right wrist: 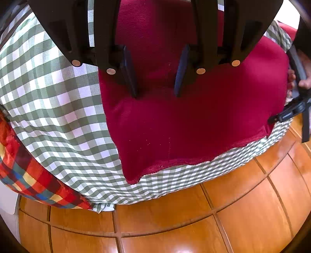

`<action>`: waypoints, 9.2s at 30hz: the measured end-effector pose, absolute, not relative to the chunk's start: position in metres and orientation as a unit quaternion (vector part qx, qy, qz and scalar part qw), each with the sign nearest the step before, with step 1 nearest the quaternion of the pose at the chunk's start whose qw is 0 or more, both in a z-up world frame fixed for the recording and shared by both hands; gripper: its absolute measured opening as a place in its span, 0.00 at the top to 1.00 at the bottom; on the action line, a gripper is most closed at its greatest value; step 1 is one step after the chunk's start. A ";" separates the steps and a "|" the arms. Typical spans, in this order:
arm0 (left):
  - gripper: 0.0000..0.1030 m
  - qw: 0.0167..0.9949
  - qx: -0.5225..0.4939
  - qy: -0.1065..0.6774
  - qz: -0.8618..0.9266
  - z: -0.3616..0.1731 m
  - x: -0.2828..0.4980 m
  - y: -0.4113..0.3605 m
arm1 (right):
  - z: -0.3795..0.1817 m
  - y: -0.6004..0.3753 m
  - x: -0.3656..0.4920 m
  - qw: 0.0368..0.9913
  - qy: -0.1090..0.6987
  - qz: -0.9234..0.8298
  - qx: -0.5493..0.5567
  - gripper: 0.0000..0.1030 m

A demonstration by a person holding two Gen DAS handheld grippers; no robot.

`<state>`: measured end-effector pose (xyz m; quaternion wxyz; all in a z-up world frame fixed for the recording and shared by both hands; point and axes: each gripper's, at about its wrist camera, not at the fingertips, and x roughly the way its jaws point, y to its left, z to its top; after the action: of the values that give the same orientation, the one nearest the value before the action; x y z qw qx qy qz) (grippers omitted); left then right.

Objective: Fold small clothes

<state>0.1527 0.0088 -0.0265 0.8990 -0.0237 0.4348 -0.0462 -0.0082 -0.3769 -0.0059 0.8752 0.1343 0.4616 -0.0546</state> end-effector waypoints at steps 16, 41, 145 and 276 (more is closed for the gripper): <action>0.39 0.929 -0.001 0.361 -0.082 0.031 0.056 0.008 | 0.013 -0.362 -0.010 0.876 0.463 -0.040 0.129 0.28; 0.37 0.906 0.043 0.402 -0.125 -0.008 0.041 -0.026 | -0.018 -0.443 -0.054 0.808 0.458 0.034 0.370 0.19; 0.64 0.784 -0.179 0.535 -0.258 0.007 0.116 0.041 | 0.037 -0.177 -0.041 0.874 0.456 0.152 -0.074 0.75; 0.47 0.862 0.113 0.408 -0.280 0.007 0.199 -0.241 | 0.034 -0.487 0.067 0.878 0.399 -0.118 0.237 0.18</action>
<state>0.1989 -0.2414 0.0073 0.8615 0.1125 0.4084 -0.2798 0.0672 -0.4872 0.0341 0.8778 0.2370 0.3991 -0.1184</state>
